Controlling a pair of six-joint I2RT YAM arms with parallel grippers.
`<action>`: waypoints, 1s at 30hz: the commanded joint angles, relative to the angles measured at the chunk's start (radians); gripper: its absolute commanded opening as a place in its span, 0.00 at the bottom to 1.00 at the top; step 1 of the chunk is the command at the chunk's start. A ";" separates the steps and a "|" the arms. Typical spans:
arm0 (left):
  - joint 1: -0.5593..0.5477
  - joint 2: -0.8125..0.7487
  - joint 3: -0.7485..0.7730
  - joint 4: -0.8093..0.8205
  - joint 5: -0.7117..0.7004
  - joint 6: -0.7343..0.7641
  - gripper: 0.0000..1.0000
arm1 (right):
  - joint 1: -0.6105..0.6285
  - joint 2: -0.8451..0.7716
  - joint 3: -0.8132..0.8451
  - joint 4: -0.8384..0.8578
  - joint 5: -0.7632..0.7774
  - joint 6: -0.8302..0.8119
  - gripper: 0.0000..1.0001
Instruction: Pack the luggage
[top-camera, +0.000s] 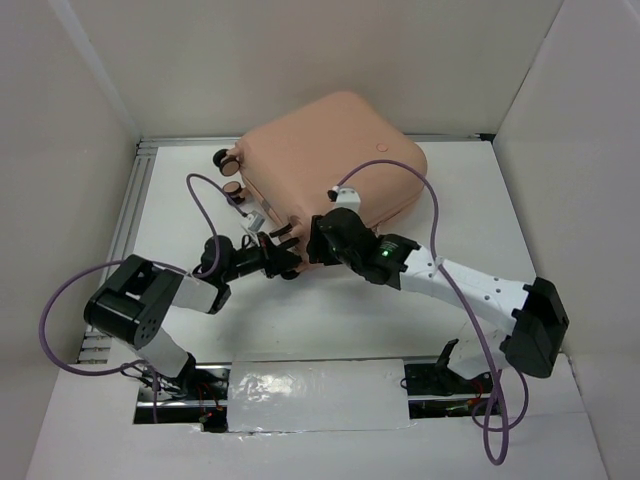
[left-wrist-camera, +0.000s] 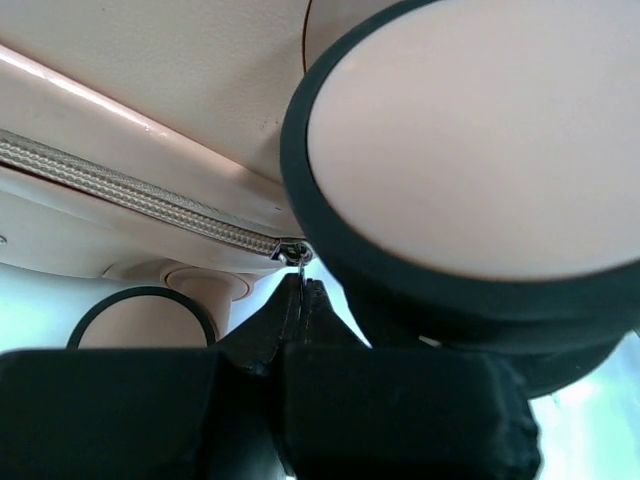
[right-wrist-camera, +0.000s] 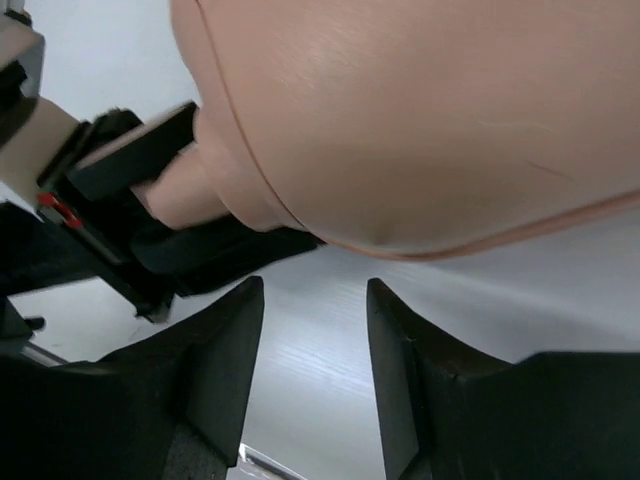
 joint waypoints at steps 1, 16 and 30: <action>-0.044 -0.071 -0.006 0.289 -0.015 0.008 0.00 | 0.019 0.067 0.056 0.102 0.004 -0.002 0.52; -0.227 -0.050 -0.086 0.476 -0.224 -0.011 0.00 | 0.019 0.289 0.275 0.143 0.016 -0.095 0.35; -0.363 -0.051 -0.118 0.605 -0.419 -0.011 0.00 | -0.024 0.406 0.432 0.185 -0.114 -0.150 0.21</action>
